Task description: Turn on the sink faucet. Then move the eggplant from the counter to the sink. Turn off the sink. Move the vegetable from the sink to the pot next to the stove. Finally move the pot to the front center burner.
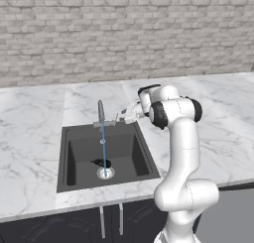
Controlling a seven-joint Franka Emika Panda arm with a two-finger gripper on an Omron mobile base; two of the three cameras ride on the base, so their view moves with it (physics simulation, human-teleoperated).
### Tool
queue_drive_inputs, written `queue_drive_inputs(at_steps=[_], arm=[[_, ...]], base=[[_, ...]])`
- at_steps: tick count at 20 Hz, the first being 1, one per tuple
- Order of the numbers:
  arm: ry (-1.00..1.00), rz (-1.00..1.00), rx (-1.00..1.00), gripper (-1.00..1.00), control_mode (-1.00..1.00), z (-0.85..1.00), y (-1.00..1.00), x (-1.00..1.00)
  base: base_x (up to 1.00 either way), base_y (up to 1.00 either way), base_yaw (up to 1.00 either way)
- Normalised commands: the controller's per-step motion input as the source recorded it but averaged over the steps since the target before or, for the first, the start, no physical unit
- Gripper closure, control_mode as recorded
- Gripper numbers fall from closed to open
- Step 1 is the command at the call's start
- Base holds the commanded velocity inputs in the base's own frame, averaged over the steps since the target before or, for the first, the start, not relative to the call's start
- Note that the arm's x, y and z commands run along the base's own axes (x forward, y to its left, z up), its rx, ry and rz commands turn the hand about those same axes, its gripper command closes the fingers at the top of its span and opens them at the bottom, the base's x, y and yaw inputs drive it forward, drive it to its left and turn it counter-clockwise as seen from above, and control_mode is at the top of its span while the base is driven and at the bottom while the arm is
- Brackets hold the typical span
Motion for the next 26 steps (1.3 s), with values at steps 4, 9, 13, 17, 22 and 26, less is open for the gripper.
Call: queue_drive_inputs(at_steps=[4,9,13,17,22,26], arm=[[-0.03,0.04,0.0,-1.0,-1.0,-0.17,0.19,0.23],[-0.01,0.03,0.0,-1.0,-1.0,-0.11,0.16,0.21],[-0.02,0.03,0.0,-1.0,-1.0,-0.03,0.13,0.16],[0.0,0.03,0.01,-1.0,-1.0,0.0,0.09,0.06],[-0.02,0.07,0.02,-1.0,-1.0,0.0,0.13,0.0],[-0.05,0.1,0.03,-1.0,-1.0,0.0,0.11,-0.07]], base=[[0.0,0.0,0.0],[0.0,0.0,0.0],[0.0,0.0,0.0],[0.0,0.0,0.0],[0.0,0.0,0.0],[0.0,0.0,0.0]])
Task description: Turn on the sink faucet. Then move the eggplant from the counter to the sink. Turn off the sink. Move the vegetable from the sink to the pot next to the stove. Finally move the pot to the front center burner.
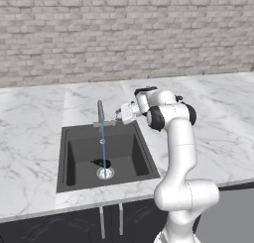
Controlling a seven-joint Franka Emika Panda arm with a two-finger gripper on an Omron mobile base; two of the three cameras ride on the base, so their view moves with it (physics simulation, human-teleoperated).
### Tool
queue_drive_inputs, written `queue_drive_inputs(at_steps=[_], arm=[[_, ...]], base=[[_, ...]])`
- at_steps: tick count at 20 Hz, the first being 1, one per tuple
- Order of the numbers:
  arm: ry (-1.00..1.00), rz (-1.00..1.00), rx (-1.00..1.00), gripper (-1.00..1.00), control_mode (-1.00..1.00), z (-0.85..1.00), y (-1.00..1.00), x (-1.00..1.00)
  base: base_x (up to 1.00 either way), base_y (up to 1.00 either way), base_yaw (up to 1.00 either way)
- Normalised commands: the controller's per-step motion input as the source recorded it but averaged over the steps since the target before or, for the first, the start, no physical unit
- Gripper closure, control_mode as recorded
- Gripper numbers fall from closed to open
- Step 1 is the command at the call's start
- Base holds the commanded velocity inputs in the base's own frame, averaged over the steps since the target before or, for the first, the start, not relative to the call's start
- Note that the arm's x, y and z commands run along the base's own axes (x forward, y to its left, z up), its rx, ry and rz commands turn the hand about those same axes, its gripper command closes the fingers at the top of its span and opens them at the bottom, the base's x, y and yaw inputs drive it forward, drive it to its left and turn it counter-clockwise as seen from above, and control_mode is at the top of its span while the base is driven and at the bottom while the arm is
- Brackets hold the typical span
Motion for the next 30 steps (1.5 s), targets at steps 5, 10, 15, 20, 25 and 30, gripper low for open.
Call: queue_drive_inputs(at_steps=[5,10,15,20,25,30], arm=[[-0.06,0.11,0.04,-1.0,-1.0,0.0,0.0,-0.16],[-0.03,0.07,0.06,-1.0,-1.0,0.01,0.0,-0.15],[0.0,0.01,0.02,-1.0,-1.0,0.05,0.3,0.0],[0.02,0.0,0.0,-1.0,-1.0,0.03,0.54,0.07],[0.03,0.0,0.0,-1.0,-1.0,0.0,0.53,0.04],[0.05,-0.04,0.02,-1.0,-1.0,0.06,0.3,-0.06]], base=[[0.0,0.0,0.0],[0.0,0.0,0.0],[0.0,0.0,0.0],[0.0,0.0,0.0],[0.0,0.0,0.0],[0.0,0.0,0.0]])
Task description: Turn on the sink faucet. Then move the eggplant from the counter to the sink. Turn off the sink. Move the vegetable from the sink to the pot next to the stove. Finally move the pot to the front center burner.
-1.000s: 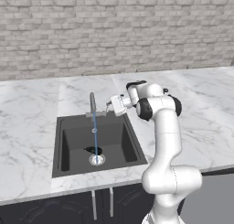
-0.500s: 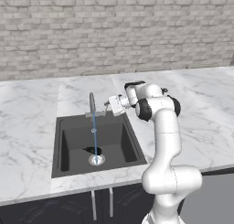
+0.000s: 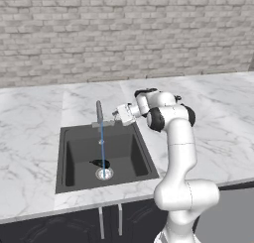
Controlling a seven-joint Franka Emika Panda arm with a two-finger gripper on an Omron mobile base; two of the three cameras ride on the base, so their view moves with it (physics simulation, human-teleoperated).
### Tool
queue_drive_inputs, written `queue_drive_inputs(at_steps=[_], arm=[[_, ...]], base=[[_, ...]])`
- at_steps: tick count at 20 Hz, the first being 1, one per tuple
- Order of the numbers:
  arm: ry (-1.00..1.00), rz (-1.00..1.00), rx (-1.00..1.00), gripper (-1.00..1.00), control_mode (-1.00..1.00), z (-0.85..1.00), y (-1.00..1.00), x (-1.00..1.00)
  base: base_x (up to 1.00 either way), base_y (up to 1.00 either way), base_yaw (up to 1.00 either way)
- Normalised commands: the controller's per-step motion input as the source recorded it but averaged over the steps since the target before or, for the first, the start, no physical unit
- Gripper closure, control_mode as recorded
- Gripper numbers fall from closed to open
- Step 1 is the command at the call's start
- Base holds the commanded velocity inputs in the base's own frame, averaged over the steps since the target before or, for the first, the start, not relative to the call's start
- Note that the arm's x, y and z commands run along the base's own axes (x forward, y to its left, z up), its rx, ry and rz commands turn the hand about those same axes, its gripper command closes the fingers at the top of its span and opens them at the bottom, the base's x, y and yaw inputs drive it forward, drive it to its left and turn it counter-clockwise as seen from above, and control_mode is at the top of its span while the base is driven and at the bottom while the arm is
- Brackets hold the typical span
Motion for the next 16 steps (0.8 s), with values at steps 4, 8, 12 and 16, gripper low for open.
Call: queue_drive_inputs(at_steps=[4,8,12,16], arm=[[0.12,-0.13,0.0,-1.0,-1.0,0.07,-0.01,-0.03],[0.14,-0.12,0.0,-1.0,-1.0,0.13,0.0,0.0],[0.12,-0.08,0.0,-1.0,-1.0,0.07,0.0,-0.01],[0.11,-0.02,0.0,-1.0,-1.0,-0.01,0.1,0.0]], base=[[0.0,0.0,0.0],[0.0,0.0,0.0],[0.0,0.0,0.0],[0.0,0.0,0.0]])
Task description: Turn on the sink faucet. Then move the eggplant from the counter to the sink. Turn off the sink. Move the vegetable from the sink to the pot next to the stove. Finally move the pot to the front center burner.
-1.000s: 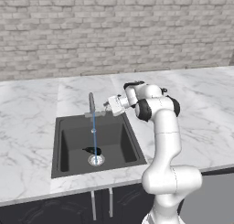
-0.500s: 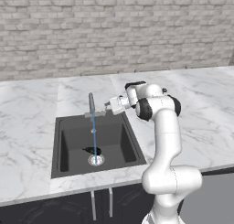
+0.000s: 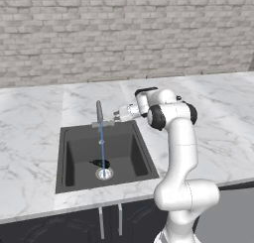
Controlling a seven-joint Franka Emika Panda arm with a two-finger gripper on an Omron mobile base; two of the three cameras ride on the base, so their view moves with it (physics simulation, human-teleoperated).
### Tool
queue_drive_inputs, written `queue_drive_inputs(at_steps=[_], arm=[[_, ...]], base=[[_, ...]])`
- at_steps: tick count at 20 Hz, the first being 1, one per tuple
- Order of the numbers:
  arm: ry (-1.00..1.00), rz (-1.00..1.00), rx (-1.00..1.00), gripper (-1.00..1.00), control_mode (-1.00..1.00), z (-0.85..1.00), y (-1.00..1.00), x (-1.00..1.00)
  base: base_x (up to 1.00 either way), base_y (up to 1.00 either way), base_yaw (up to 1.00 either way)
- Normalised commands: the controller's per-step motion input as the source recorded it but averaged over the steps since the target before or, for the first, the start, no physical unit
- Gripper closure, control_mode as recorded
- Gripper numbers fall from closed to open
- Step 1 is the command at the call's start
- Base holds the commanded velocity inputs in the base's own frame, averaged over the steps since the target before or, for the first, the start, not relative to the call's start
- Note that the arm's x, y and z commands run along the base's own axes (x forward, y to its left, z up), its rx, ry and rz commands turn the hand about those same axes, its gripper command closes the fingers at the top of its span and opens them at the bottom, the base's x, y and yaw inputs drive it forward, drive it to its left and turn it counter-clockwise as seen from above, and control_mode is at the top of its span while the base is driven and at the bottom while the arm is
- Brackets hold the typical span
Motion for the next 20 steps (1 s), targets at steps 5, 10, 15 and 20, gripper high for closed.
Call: queue_drive_inputs(at_steps=[5,10,15,20], arm=[[0.1,0.0,0.0,-1.0,-1.0,-0.13,0.32,0.02],[0.03,0.0,0.02,-1.0,-1.0,-0.04,0.43,0.17],[0.0,0.0,0.01,-1.0,-1.0,0.17,0.48,0.03],[0.0,0.0,0.0,-1.0,-1.0,0.12,0.53,0.01]], base=[[0.0,0.0,0.0],[0.0,0.0,0.0],[0.0,0.0,0.0],[0.0,0.0,0.0]])
